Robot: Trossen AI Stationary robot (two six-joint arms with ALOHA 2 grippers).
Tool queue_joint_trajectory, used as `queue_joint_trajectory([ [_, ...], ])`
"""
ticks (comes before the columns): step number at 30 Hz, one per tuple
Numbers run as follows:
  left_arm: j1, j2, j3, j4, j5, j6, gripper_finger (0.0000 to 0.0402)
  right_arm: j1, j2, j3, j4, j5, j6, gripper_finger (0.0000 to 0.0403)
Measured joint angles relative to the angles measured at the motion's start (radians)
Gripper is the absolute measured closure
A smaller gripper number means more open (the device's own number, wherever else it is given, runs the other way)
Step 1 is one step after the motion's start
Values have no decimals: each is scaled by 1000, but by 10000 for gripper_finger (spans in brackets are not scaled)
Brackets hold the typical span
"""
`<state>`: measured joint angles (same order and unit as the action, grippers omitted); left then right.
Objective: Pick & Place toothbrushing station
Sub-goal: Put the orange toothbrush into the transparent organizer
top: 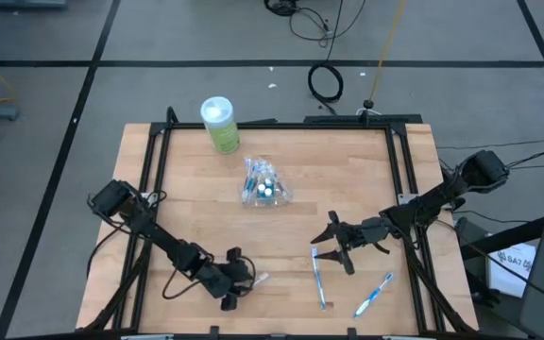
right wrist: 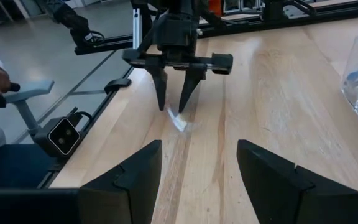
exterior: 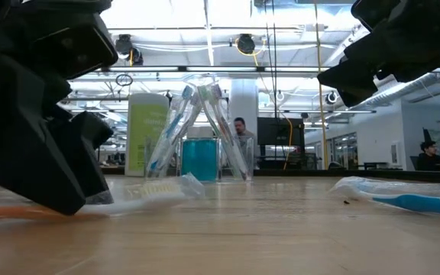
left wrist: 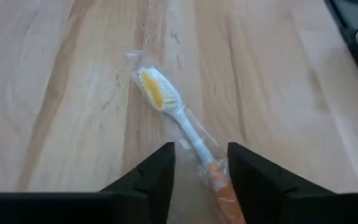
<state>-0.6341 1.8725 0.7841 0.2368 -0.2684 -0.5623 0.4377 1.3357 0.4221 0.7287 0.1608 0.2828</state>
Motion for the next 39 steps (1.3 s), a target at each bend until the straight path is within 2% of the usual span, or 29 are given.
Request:
queue_joint_trajectory([
  [10,27,-4,-2,-28,-14,-23,367,0,0,0,0,12,-7,202],
  [13,40,-10,-5,8,-25,-21,392,0,0,0,12,112,-44,202],
  [17,69,-69,-10,-13,-65,-18,387,-28,0,0,87,337,-93,202],
  [19,83,-127,-11,-38,-89,7,395,-58,0,0,152,375,-122,202],
  [21,100,-203,-7,-33,-135,48,398,-89,0,0,255,343,-176,202],
  [25,114,-353,-8,-28,-228,163,399,-135,0,0,477,202,-316,202],
  [29,117,-501,-7,0,-364,289,398,-154,-2,1,664,177,-435,202],
  [33,127,-576,-7,95,-465,435,399,-162,0,17,602,175,-414,202],
  [36,140,-590,-6,176,-458,536,400,-167,8,55,494,174,-370,202],
  [39,154,-577,-6,230,-440,592,400,-169,29,89,474,159,-363,202],
])
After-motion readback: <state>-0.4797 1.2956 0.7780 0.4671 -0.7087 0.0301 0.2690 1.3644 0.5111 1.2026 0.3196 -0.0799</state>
